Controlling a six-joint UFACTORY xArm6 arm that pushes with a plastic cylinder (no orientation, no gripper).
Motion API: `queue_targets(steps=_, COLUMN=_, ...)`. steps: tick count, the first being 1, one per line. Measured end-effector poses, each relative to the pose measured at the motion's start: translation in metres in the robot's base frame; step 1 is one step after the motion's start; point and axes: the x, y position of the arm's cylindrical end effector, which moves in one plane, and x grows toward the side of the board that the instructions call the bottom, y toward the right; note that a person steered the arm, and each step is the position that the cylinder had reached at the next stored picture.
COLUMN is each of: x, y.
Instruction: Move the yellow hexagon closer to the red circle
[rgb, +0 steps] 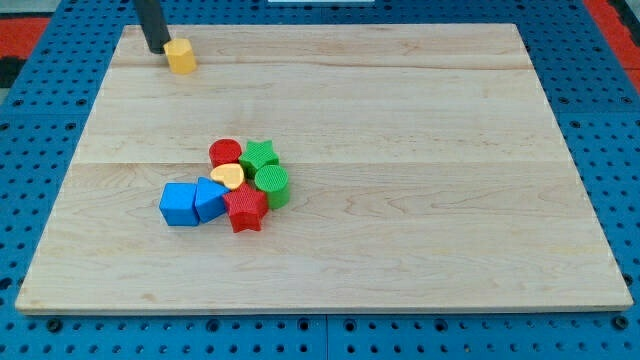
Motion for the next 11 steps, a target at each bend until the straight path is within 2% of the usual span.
queue_targets(steps=2, x=0.027, y=0.043)
queue_targets(steps=3, x=-0.001, y=0.047)
queue_targets(steps=6, x=0.078, y=0.067)
queue_targets(steps=8, x=0.067, y=0.077)
queue_targets(steps=11, x=0.128, y=0.088)
